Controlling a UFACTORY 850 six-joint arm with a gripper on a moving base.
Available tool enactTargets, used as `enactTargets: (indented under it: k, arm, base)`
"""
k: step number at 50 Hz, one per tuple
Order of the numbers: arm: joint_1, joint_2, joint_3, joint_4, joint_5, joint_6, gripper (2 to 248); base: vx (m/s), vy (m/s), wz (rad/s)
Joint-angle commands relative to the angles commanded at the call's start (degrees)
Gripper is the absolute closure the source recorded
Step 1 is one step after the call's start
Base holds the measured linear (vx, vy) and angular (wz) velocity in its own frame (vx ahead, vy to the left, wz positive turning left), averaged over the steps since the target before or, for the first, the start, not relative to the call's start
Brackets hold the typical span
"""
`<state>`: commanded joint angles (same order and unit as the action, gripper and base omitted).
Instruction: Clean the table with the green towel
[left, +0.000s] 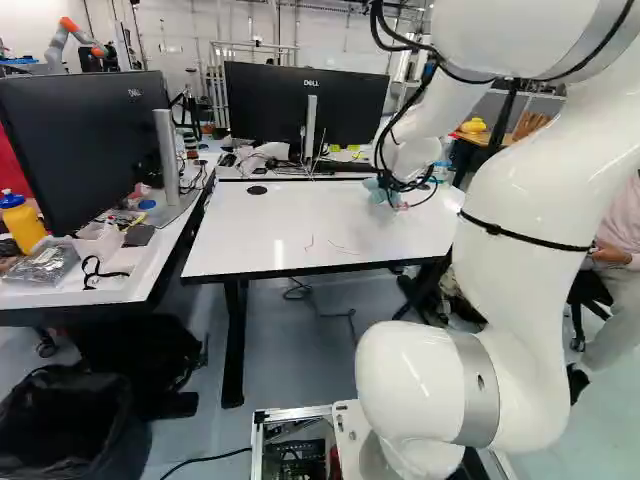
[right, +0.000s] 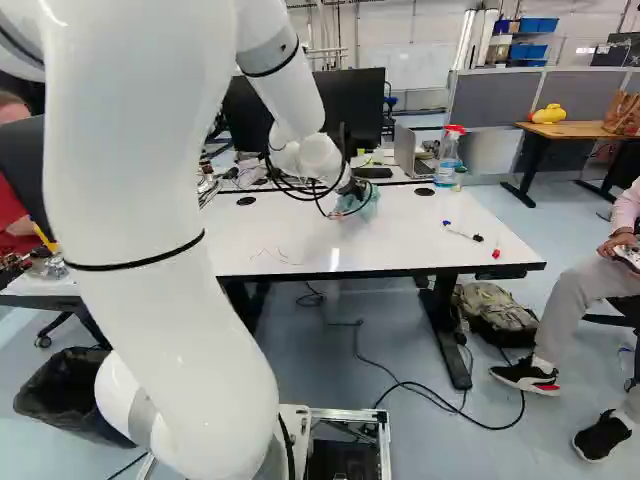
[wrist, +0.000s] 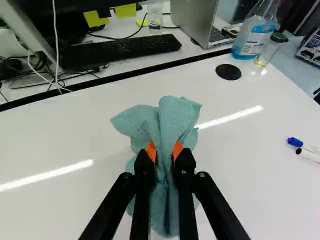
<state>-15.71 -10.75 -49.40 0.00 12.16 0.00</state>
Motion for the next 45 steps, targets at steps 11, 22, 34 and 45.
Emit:
enactTargets:
  k: [11,22,34,45]
  arm:
    - [1.7,2.2,2.5,0.0,0.0,0.0,195]
    - [3.3,4.4,4.9,0.0,0.0,0.0,195]
    - [5.2,6.9,7.5,0.0,0.0,0.0,195]
    - [7.0,9.1,9.9,0.0,0.0,0.0,195]
  base:
    - [0.000,0.000,0.000]
    - [0.000,0.000,0.000]
    - [0.000,0.000,0.000]
    - [0.000,0.000,0.000]
